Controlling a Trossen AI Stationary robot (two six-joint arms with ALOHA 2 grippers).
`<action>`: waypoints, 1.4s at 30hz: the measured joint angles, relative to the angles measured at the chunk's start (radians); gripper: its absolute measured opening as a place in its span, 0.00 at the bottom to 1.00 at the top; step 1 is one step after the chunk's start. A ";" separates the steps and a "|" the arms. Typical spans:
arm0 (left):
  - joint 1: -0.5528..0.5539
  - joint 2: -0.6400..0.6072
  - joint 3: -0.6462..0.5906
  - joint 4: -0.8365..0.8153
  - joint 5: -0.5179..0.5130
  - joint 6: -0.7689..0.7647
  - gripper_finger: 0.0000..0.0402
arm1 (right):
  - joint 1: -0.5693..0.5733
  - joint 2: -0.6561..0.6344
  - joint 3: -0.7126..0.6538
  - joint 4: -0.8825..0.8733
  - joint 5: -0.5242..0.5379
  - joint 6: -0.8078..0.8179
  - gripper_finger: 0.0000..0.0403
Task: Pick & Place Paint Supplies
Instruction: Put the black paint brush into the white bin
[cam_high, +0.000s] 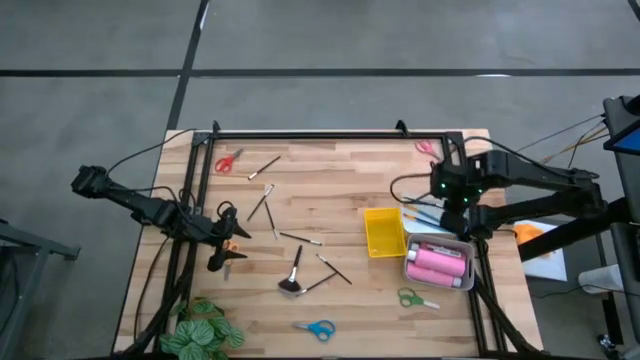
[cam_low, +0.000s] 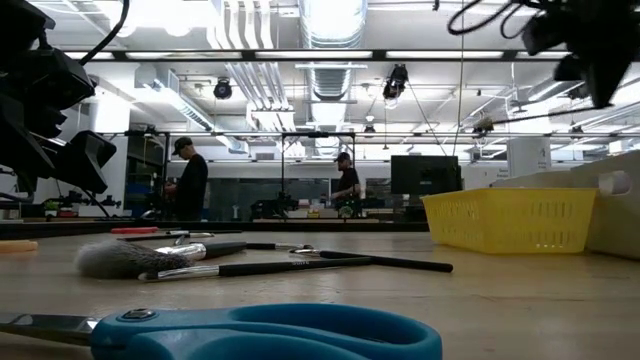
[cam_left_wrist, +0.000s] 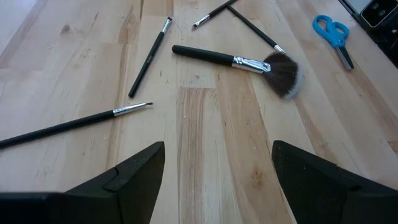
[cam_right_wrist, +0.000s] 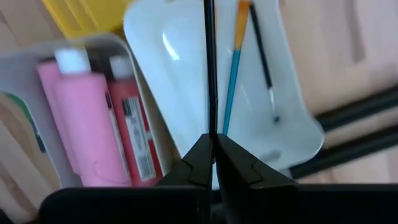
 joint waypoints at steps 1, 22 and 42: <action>0.000 0.000 0.000 0.000 0.000 0.000 0.75 | 0.010 -0.014 -0.016 -0.012 0.000 0.019 0.03; 0.000 0.000 0.000 0.000 0.000 0.000 0.75 | 0.042 -0.082 -0.241 -0.029 -0.057 0.213 0.03; 0.000 0.000 0.000 0.000 0.000 0.000 0.75 | 0.041 0.031 -0.257 0.053 0.024 0.160 0.03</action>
